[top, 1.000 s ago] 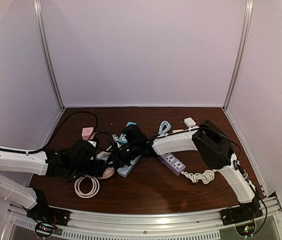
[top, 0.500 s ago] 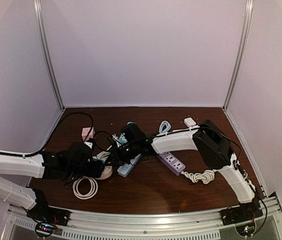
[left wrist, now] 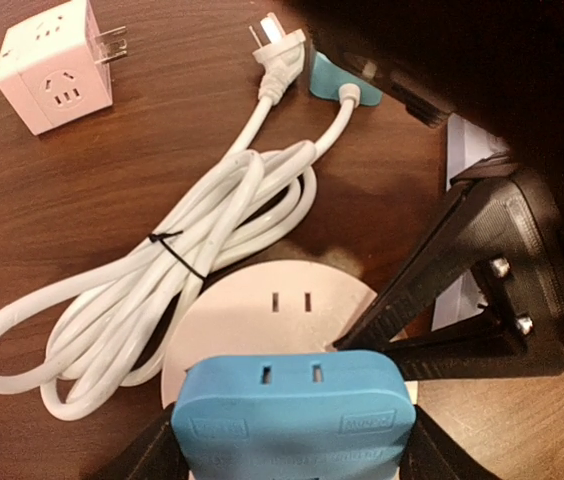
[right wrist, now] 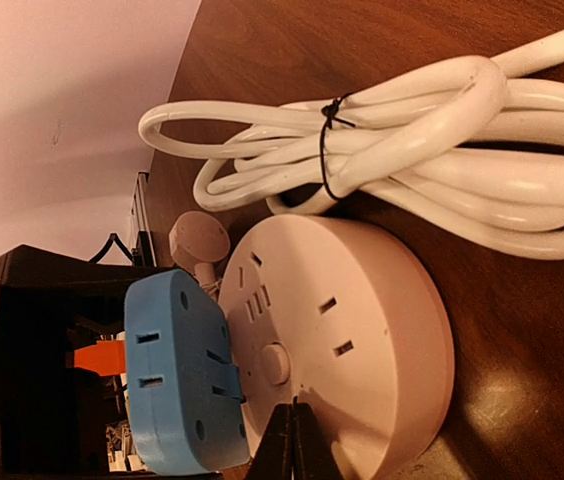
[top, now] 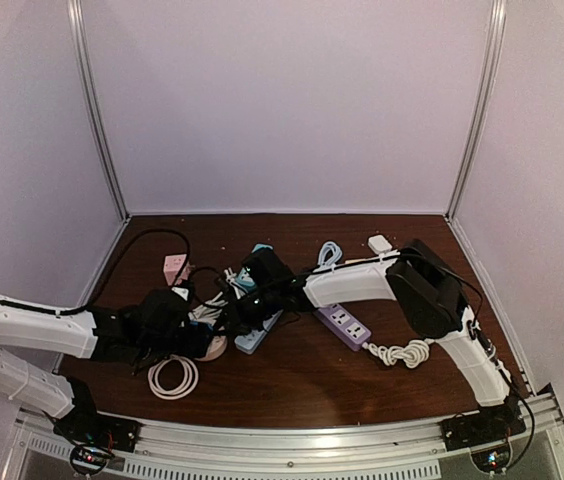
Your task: Pull the plug off the socket
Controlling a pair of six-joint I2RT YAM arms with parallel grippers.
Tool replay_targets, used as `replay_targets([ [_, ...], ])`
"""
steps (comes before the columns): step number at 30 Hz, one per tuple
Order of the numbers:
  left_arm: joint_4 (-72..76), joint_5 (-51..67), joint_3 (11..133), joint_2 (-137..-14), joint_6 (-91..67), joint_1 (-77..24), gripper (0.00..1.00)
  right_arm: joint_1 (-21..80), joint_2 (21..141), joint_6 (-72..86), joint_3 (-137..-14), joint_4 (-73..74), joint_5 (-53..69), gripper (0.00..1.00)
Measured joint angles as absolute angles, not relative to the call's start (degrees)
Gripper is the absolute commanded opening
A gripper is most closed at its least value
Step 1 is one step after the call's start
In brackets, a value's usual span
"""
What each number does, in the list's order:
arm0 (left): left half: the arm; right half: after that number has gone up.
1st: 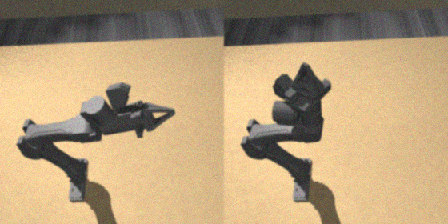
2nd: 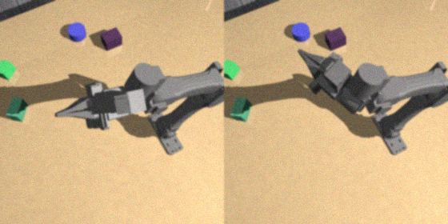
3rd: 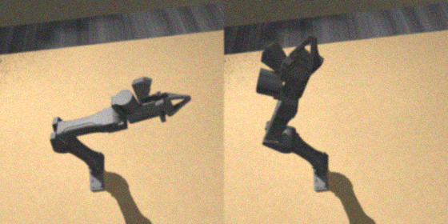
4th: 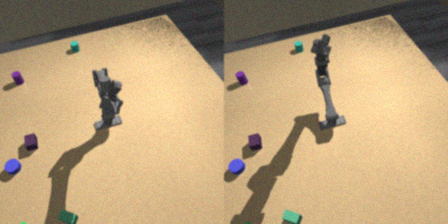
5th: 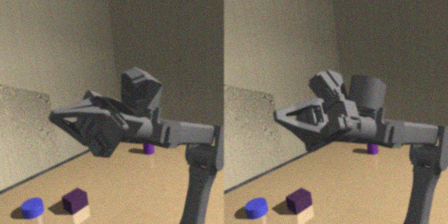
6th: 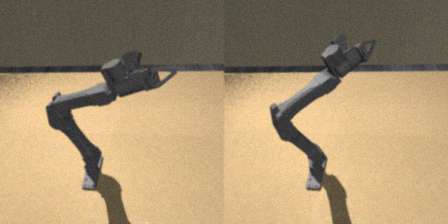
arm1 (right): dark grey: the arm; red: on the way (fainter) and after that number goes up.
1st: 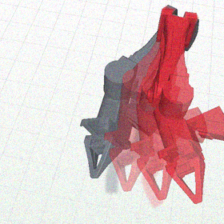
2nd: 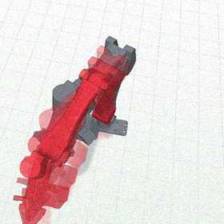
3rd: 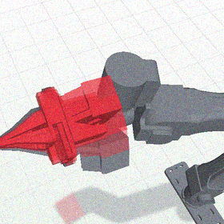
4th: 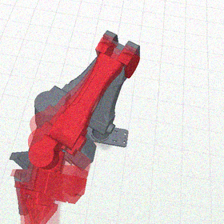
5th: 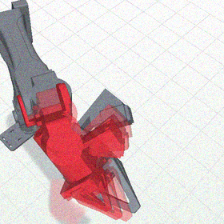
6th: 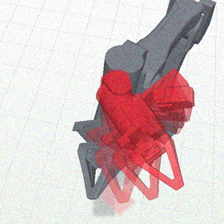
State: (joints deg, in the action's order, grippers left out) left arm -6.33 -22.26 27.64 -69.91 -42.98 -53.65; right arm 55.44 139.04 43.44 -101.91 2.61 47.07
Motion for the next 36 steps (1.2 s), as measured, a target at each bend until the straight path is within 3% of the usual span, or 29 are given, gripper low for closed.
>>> replay_targets([
  [28,-7.8,-23.6,24.1,-62.1,-42.9,-53.6,0.32,57.6,140.6,38.7,-107.0,8.2,42.1,0.02],
  [36,0.3,-27.0,23.7,-55.8,-41.9,-53.5,0.32,57.9,141.0,37.8,-107.3,8.8,42.0,0.02],
])
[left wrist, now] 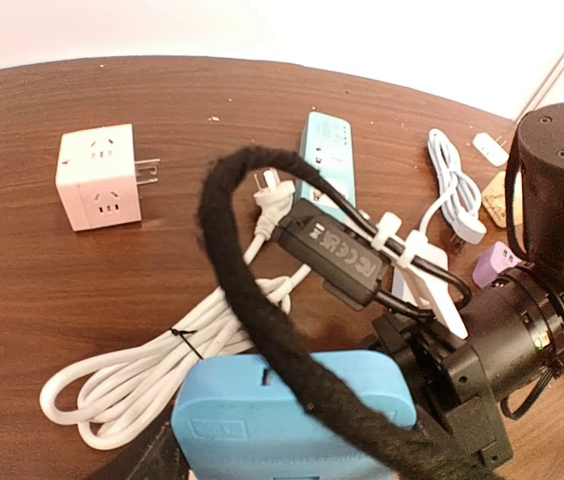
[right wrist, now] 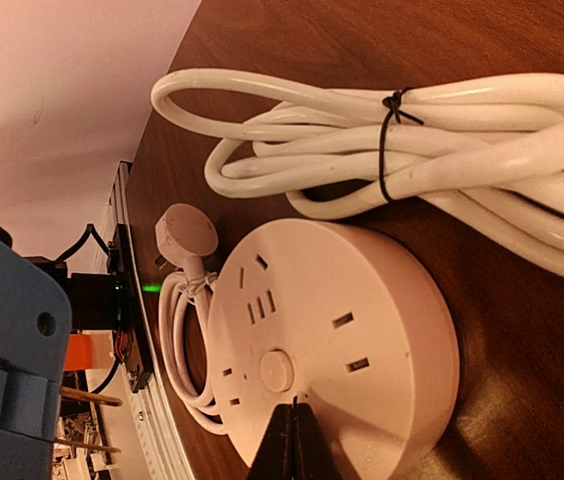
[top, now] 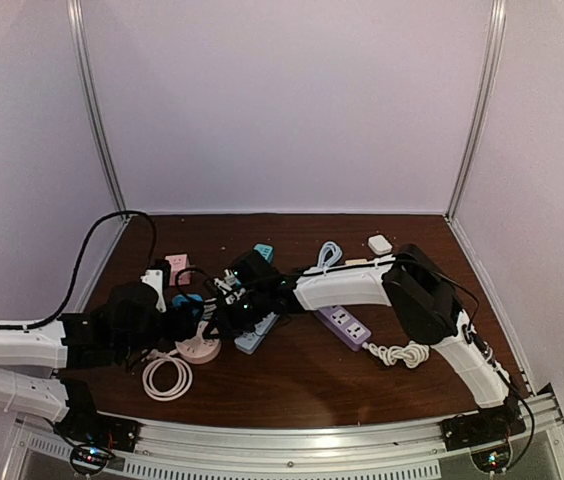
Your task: Pull the plug off the socket
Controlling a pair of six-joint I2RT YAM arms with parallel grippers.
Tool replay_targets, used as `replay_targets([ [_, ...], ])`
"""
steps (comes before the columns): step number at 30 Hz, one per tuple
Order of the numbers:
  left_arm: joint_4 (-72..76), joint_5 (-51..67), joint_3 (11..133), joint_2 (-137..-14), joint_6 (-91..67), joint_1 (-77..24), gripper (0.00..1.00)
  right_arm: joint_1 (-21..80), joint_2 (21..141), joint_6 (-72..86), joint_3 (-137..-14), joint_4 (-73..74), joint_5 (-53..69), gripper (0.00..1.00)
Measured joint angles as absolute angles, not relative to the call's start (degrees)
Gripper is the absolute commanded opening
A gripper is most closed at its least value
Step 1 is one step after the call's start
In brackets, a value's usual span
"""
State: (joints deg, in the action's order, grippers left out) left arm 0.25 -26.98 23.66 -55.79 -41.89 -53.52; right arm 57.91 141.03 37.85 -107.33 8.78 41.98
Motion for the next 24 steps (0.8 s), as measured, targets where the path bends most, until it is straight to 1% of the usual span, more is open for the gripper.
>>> replay_targets([
  [5,0.1,-27.9,23.5,-55.6,-42.1,-53.5,0.32,57.9,141.0,37.7,-107.4,8.9,42.0,0.02],
  [9,-3.5,-30.8,23.8,-53.5,-43.4,-53.5,0.32,57.9,140.8,37.7,-107.2,8.8,41.9,0.04],
  [15,-14.9,-35.5,27.1,-50.9,-47.3,-53.5,0.33,57.2,138.7,37.9,-105.2,8.7,41.1,0.09],
  [18,-20.9,-37.4,29.8,-50.8,-50.3,-53.4,0.33,57.1,137.1,37.6,-104.4,9.9,39.3,0.13],
  [19,-23.2,-38.0,30.9,-50.9,-51.3,-53.3,0.33,56.9,136.3,37.5,-104.1,10.4,38.5,0.16],
  [21,-27.2,-38.8,33.3,-51.0,-53.3,-52.6,0.33,56.5,134.5,37.1,-103.8,11.1,36.8,0.26],
  [24,-31.2,-38.8,36.4,-51.8,-55.3,-50.6,0.33,55.8,130.7,35.5,-103.5,12.0,34.0,0.45],
])
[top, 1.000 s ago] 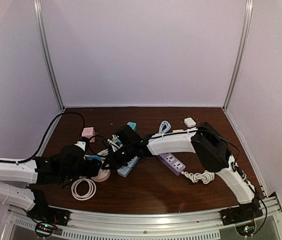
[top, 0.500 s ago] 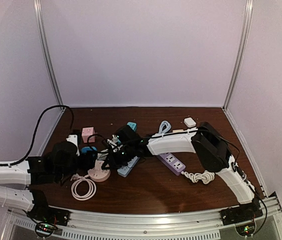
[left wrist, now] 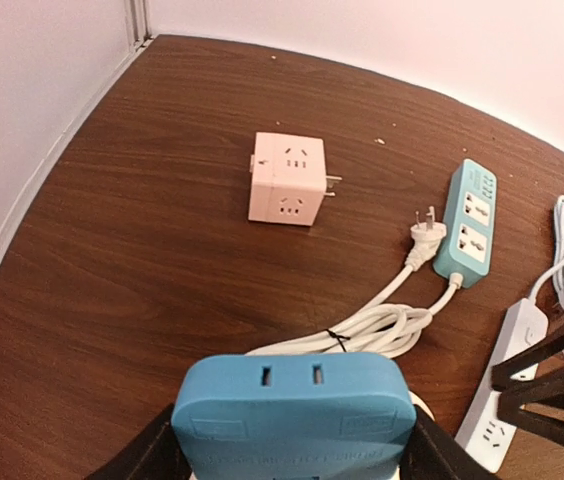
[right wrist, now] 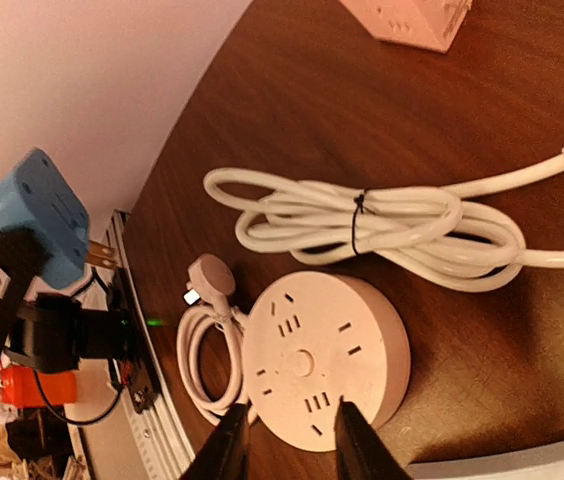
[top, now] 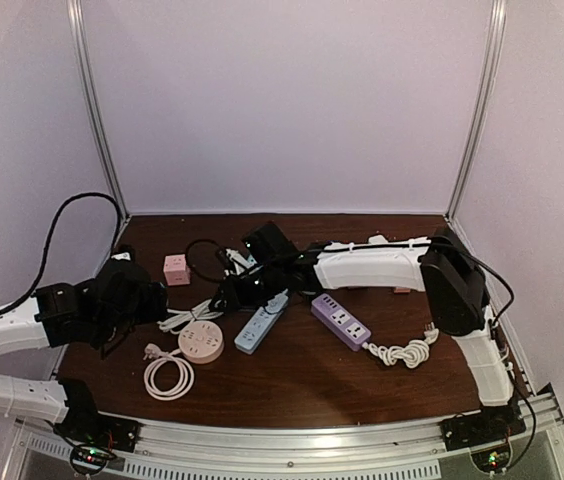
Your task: Pull the plug off the socket
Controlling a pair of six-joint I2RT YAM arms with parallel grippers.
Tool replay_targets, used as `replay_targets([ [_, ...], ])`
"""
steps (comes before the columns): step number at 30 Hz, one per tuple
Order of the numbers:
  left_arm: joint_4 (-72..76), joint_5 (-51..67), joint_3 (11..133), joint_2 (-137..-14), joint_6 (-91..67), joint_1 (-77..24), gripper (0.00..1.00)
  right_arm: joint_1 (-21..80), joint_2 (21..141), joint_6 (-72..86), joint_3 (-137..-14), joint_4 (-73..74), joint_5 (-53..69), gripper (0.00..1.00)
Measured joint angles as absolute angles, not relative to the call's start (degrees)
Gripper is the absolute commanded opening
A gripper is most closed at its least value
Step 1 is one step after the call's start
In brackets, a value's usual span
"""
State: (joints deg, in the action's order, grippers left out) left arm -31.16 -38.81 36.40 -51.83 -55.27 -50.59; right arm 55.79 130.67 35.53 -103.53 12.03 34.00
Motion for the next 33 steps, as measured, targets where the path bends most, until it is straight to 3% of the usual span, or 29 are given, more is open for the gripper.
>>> replay_targets([
  [8,-37.9,-33.1,42.5,-58.2,-57.2,-40.5,0.33,54.3,118.2,31.1,-99.1,12.2,26.7,0.82],
  [13,-39.6,-28.1,45.2,-62.2,-56.8,-33.6,0.33,53.6,113.4,29.4,-93.2,12.2,22.4,0.95],
  [22,-37.6,-15.0,44.6,-70.8,-53.9,-18.1,0.35,51.2,106.3,28.3,-81.6,11.6,17.8,1.00],
  [33,-32.2,-6.0,43.9,-82.7,-50.9,-12.2,0.36,48.6,98.8,28.3,-73.4,9.6,15.7,1.00],
])
